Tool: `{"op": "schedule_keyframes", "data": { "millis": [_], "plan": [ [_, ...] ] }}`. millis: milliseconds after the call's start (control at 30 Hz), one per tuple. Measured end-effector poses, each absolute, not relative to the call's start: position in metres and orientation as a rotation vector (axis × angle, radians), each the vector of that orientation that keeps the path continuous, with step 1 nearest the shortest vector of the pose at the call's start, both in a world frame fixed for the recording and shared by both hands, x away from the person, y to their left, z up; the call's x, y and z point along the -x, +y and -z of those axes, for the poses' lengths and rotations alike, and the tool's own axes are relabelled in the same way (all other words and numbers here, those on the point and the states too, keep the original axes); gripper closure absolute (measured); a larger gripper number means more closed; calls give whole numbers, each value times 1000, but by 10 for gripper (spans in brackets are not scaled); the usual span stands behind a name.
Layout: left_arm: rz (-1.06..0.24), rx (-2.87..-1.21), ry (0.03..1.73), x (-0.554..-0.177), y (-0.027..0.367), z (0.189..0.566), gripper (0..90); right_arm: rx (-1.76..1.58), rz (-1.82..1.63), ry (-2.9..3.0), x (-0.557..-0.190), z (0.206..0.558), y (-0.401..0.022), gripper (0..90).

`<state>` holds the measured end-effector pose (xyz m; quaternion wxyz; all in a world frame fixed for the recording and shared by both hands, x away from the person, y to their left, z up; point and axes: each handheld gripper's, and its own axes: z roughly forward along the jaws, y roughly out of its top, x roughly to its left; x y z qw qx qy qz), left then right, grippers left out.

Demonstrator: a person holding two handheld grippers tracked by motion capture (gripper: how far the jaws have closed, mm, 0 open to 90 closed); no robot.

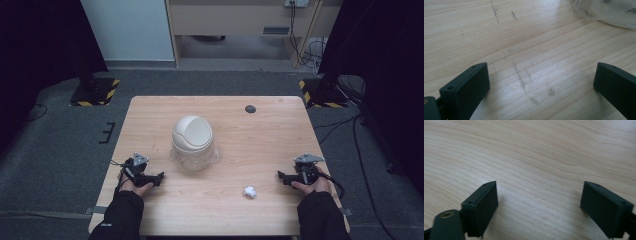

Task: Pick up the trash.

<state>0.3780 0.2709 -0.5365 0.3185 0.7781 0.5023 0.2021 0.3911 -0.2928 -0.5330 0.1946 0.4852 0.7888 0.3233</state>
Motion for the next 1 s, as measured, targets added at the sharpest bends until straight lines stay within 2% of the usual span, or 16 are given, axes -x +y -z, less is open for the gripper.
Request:
{"op": "schedule_keyframes", "data": {
  "millis": [1000],
  "plan": [
    [-532, -2051, 1318, -378, 271, 537, 0, -1267, -1213, 2044, -391, 491, -284, 185]
  ]
}}
